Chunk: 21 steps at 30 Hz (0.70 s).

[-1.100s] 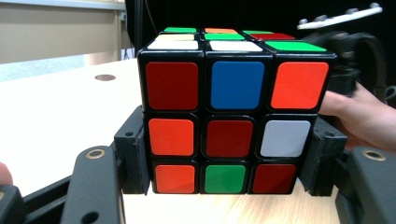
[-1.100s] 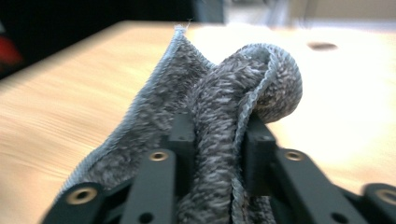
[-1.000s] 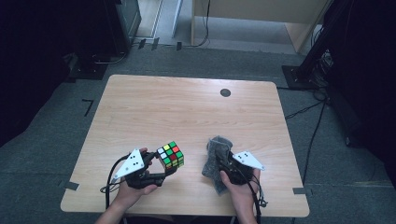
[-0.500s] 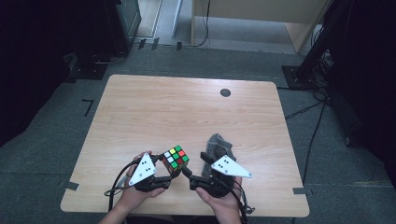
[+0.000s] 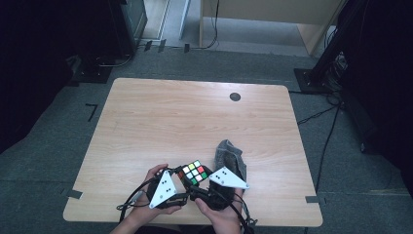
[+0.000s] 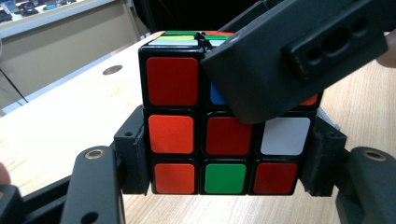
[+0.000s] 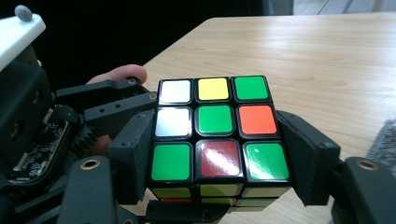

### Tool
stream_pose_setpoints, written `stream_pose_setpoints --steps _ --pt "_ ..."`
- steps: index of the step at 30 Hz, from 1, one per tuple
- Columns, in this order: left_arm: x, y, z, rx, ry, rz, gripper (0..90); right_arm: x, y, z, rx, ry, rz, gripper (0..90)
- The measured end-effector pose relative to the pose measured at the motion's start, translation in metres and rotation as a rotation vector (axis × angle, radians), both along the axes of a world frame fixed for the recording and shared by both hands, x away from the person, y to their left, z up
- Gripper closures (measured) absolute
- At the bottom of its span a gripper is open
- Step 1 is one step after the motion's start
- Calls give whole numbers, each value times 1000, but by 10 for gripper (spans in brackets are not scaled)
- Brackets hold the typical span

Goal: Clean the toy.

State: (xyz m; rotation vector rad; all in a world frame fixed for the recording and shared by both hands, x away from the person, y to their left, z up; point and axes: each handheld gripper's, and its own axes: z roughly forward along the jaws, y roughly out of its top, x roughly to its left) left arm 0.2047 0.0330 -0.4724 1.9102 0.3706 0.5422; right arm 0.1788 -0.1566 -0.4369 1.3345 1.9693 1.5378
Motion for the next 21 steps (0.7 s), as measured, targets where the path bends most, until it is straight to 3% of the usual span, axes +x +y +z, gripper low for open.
stream_pose_setpoints --steps 11,17,21 --pt "-3 -5 4 18 -32 20 261 -2 7 -3 -48 3 -4 342" --pt "-4 -5 5 22 -40 15 317 -2 8 -4 -41 14 1 342" --pt "-4 -3 6 18 -40 14 329 2 3 -3 0 27 34 333"
